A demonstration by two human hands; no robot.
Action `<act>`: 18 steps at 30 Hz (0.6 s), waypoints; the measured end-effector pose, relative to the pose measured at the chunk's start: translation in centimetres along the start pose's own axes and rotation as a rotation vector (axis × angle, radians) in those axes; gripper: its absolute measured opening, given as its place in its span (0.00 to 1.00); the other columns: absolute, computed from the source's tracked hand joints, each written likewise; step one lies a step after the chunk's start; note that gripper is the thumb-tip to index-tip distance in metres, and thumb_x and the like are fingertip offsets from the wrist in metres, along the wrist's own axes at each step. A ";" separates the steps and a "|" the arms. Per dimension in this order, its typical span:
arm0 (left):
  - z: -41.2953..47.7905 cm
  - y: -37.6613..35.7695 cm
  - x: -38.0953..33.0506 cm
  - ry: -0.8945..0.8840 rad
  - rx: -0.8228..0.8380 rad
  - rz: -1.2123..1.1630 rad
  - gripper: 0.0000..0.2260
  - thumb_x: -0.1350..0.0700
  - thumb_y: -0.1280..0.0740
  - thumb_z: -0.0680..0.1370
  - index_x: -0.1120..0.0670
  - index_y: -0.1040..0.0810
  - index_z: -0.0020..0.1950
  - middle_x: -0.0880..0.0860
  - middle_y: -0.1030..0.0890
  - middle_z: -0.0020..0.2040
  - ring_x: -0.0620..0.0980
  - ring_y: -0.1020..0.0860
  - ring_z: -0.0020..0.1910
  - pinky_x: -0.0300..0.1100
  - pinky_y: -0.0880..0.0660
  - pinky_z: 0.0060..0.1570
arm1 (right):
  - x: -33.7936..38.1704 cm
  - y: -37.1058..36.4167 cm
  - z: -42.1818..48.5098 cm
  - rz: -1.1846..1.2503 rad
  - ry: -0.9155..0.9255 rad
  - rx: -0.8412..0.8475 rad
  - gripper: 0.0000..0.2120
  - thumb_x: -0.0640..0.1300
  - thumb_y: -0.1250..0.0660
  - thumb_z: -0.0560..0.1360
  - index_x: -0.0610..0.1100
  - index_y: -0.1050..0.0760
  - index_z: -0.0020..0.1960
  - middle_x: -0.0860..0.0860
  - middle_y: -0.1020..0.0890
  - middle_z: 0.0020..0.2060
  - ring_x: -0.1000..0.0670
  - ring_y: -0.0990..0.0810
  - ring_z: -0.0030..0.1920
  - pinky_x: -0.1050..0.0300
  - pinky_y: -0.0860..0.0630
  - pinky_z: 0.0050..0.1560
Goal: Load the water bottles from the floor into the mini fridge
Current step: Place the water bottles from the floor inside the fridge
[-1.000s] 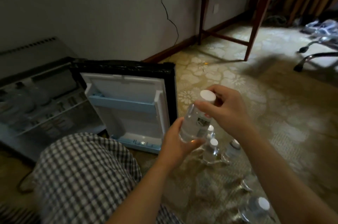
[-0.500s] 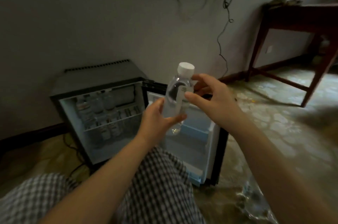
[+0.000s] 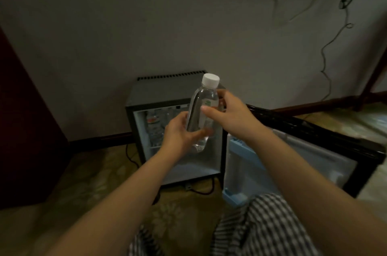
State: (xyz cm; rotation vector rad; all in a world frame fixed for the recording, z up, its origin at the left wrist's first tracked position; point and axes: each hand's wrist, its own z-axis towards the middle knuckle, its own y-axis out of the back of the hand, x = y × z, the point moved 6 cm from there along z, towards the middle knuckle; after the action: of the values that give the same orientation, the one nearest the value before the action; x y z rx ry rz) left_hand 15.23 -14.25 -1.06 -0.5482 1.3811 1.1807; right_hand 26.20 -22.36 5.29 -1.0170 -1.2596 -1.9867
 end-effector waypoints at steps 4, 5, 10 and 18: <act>1.4 0.6 2.7 0.027 -0.004 -0.005 0.13 0.54 0.25 0.69 0.43 0.28 0.44 0.43 0.22 0.42 0.41 0.23 0.44 0.33 0.27 0.39 | -1.7 -3.2 3.3 -0.057 -0.062 0.009 0.25 0.55 0.32 0.72 0.47 0.33 0.66 0.50 0.23 0.59 0.48 0.23 0.59 0.47 0.25 0.60; 1.9 0.7 3.4 0.045 0.003 -0.014 0.12 0.54 0.26 0.70 0.43 0.28 0.44 0.43 0.22 0.43 0.41 0.23 0.45 0.33 0.27 0.38 | -2.1 -3.7 4.1 -0.099 -0.068 -0.001 0.25 0.56 0.32 0.72 0.47 0.32 0.64 0.51 0.22 0.57 0.49 0.23 0.57 0.49 0.25 0.58; 4.7 0.7 7.8 0.171 0.085 -0.038 0.13 0.53 0.27 0.71 0.47 0.25 0.54 0.43 0.21 0.43 0.40 0.22 0.44 0.34 0.28 0.36 | -5.6 -6.1 8.2 -0.179 -0.147 0.038 0.17 0.57 0.31 0.70 0.49 0.25 0.54 0.51 0.19 0.48 0.49 0.20 0.50 0.48 0.23 0.54; 9.0 0.7 12.7 0.209 0.131 0.192 0.25 0.48 0.25 0.68 0.47 0.27 0.63 0.45 0.22 0.53 0.46 0.23 0.55 0.41 0.24 0.49 | -10.8 -8.7 11.6 -0.006 -0.213 0.206 0.11 0.49 0.30 0.72 0.52 0.27 0.53 0.56 0.20 0.46 0.54 0.20 0.49 0.55 0.22 0.52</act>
State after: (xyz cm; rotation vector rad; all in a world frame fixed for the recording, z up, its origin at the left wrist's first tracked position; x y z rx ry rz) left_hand 15.99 -2.21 -10.94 -0.4637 1.7074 1.2002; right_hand 28.75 -7.56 -4.80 -1.1438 -1.5465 -1.7443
